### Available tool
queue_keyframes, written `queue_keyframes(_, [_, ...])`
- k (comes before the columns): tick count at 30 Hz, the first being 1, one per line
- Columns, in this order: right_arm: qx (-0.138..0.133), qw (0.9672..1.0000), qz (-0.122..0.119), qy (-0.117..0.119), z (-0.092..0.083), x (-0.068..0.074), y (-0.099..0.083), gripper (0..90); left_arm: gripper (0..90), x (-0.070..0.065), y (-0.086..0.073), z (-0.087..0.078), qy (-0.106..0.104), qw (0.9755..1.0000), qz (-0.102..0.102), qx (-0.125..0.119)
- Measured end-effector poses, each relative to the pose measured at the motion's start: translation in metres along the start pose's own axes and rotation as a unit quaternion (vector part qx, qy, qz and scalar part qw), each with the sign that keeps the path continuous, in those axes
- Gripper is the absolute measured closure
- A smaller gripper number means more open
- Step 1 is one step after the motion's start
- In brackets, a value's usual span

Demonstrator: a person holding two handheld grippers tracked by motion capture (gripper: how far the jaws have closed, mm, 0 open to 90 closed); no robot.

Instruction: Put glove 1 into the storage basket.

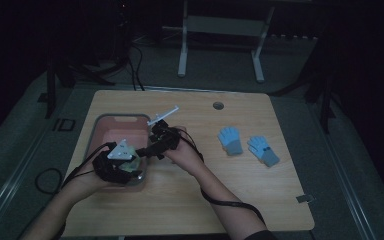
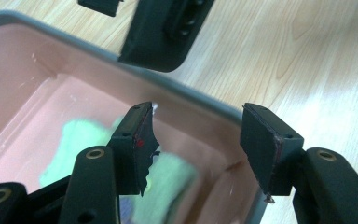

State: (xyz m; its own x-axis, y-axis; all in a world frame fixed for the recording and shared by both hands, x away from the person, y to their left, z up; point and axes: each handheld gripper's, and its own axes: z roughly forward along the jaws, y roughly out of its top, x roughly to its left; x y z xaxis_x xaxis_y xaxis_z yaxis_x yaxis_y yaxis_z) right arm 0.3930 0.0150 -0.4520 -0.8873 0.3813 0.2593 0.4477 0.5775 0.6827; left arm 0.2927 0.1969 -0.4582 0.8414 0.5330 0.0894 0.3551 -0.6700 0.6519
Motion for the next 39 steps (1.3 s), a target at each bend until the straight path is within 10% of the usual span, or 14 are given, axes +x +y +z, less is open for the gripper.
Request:
queue_keyframes(21, [-0.024, 0.999, 0.014, -0.036, -0.056, -0.029, -0.051, 17.0, 30.0, -0.041, 0.043, 0.036, -0.029, 0.9994, -0.001, -0.019])
queue_keyframes(39, [-0.031, 0.997, 0.036, -0.062, -0.087, -0.054, -0.104, 13.9, 5.1, -0.081, 0.047, 0.078, -0.075, 0.9969, 0.019, -0.011])
